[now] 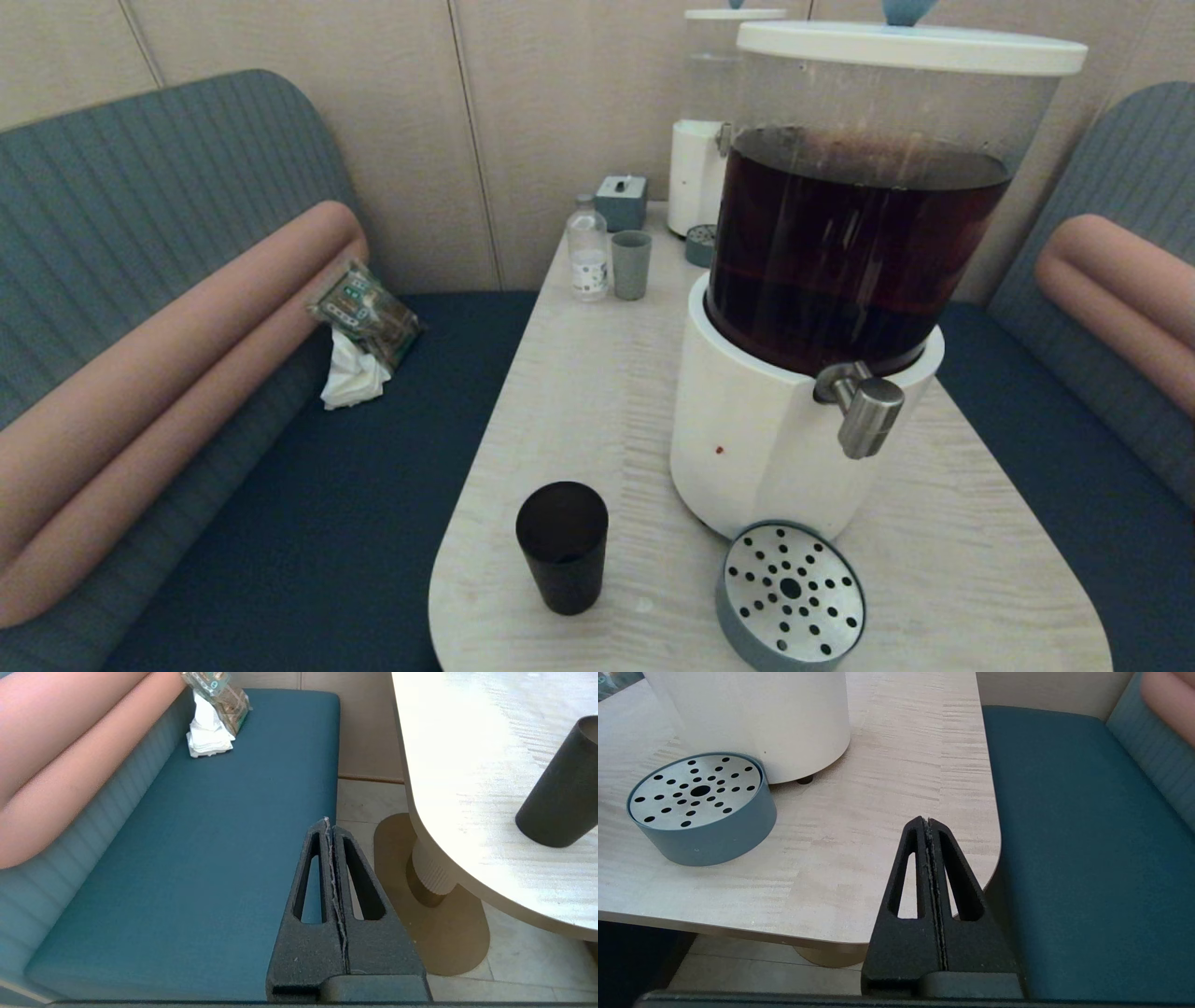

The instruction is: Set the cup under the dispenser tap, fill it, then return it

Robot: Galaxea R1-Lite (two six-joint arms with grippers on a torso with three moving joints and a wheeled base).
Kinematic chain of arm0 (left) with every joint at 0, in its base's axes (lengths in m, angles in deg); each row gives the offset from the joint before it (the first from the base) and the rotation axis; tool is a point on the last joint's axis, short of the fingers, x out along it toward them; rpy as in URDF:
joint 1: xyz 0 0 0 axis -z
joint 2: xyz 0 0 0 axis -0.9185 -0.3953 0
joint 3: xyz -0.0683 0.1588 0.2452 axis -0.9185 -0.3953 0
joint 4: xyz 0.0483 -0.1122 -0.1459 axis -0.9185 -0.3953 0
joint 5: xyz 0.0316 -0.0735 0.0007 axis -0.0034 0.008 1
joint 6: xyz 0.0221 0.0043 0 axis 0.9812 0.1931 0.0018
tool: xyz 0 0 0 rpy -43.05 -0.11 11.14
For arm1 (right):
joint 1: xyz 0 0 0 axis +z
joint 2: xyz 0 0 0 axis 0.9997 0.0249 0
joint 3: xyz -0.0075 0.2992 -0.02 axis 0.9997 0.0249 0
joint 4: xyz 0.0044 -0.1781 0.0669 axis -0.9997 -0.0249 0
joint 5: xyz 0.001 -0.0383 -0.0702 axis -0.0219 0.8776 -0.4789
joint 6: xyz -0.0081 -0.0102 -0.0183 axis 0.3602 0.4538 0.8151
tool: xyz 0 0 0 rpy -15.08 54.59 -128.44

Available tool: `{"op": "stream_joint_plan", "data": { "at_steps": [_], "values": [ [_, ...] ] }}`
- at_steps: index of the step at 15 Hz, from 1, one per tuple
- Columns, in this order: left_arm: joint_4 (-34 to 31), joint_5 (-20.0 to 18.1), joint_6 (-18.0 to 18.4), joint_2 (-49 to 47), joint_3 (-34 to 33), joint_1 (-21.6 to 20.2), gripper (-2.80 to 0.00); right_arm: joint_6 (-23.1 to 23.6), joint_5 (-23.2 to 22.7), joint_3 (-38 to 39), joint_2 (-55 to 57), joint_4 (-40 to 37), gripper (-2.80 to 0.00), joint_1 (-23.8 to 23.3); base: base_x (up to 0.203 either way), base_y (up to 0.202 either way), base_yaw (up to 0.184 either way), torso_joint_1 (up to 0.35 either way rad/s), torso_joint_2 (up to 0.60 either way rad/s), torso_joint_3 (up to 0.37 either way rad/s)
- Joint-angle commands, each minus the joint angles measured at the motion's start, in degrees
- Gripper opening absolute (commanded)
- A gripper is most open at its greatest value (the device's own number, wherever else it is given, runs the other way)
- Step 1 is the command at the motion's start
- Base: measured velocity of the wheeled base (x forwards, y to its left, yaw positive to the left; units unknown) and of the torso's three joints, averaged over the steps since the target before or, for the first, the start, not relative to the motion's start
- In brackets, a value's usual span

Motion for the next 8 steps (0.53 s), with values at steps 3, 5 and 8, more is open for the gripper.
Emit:
{"op": "stream_joint_plan", "data": {
  "at_steps": [3,5,8],
  "values": [
    [0.5,0.2,-0.2,0.0,-0.1,0.0,-2.80,0.0,0.0,0.4,-0.2,0.1,-2.80,0.0,0.000,0.000,0.000,0.000,0.00,0.000],
    [2.0,0.1,0.2,0.0,-0.6,0.0,-2.80,-0.1,0.0,0.4,-0.1,0.1,-2.80,0.0,0.000,0.000,0.000,0.000,0.00,0.000],
    [2.1,-0.1,0.1,0.0,-0.6,0.0,-2.80,0.0,0.0,0.4,-0.2,0.1,-2.80,0.0,0.000,0.000,0.000,0.000,0.00,0.000]
  ]
}}
